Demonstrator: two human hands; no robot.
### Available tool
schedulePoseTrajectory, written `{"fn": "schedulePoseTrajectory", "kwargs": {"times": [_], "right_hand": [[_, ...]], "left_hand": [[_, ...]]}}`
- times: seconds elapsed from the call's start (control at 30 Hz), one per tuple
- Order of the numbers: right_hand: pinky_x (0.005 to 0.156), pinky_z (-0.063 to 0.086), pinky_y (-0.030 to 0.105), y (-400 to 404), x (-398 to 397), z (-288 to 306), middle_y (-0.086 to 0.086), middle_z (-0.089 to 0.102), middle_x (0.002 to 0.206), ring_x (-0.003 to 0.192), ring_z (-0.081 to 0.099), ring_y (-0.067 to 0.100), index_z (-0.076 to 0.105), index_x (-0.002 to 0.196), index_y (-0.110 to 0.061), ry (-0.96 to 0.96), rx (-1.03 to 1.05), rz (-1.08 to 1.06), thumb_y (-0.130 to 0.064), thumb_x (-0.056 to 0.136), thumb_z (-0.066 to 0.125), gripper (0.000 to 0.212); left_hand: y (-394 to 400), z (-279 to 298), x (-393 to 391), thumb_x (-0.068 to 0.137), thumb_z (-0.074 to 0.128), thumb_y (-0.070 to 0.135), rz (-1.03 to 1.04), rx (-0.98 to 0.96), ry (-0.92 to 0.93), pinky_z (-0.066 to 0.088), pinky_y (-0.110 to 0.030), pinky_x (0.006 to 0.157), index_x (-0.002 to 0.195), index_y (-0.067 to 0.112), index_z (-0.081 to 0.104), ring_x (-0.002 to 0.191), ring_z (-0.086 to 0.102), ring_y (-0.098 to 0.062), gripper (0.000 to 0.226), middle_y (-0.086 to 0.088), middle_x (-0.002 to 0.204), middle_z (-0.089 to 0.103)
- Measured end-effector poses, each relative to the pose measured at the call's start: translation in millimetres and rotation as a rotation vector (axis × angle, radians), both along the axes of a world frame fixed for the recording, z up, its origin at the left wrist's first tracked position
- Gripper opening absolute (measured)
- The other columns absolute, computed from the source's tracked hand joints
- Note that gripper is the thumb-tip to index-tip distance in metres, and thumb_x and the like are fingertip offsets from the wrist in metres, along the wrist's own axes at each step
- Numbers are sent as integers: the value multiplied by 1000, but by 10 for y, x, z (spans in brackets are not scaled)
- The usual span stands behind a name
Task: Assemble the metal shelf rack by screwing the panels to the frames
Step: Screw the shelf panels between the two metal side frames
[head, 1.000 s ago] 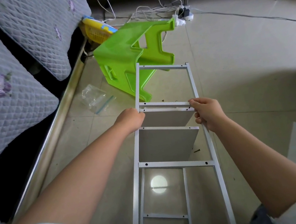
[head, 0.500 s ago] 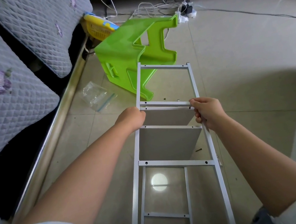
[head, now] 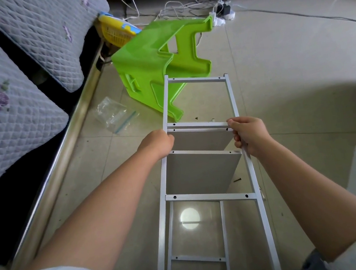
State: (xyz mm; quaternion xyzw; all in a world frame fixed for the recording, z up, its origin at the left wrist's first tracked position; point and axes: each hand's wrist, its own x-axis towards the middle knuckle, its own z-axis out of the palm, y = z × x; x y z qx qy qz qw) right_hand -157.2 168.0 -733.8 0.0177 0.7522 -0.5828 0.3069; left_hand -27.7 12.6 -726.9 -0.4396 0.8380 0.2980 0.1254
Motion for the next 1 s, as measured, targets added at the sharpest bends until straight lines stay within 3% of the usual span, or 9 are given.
{"fn": "schedulePoseTrajectory", "kwargs": {"times": [0.4,0.53,0.6,0.67,0.73,0.87,0.93,1.0], "right_hand": [[36,33,18,-4,-37,-97,3,45,64,49,35,14,64,103,-5,-3,26,6,-9,91,56,15],[47,44,28,-9,-27,-80,6,55,76,48,42,16,62,117,-12,68,105,52,-14,92,55,26],[56,51,33,0,-27,-68,10,61,84,48,44,16,57,126,-18,100,142,77,-17,92,55,34],[65,53,35,18,-5,-71,10,61,76,46,46,16,49,133,-24,150,185,100,-18,92,56,43],[58,52,31,36,19,-92,9,60,75,46,46,15,38,140,-28,147,167,76,-19,91,58,54],[46,47,26,43,-7,-119,13,57,115,49,46,13,24,145,-27,83,159,25,-22,88,62,69],[46,46,25,36,-13,-114,13,57,114,50,46,13,30,143,-19,77,172,31,-25,88,62,64],[47,46,25,34,-5,-104,11,58,99,52,47,13,37,138,-11,66,190,54,-29,89,60,57]], "left_hand": [[-7,-26,-8,96,32,17,-14,-41,-51,33,-27,69,111,-2,54,83,45,-28,32,-14,94,49],[12,-107,-11,99,29,21,15,-64,-47,35,-30,75,117,0,45,99,52,-33,32,-19,118,55],[39,-126,-4,102,25,29,1,-101,-47,36,-33,74,121,1,39,107,53,-35,37,-19,120,56],[62,-128,7,102,23,33,-25,-144,-55,36,-34,73,120,2,37,107,54,-35,39,-19,118,57],[77,-125,16,102,22,32,-44,-177,-64,36,-34,73,120,2,37,107,54,-35,38,-19,118,57],[84,-137,4,103,22,31,-59,-220,-82,35,-34,74,120,2,39,111,53,-36,37,-19,122,56],[96,-153,-7,103,21,30,-62,-238,-105,36,-34,76,120,2,39,112,53,-35,38,-18,122,56],[98,-169,-18,103,20,29,-60,-259,-138,37,-34,77,121,2,40,112,53,-34,38,-17,122,57]]}}
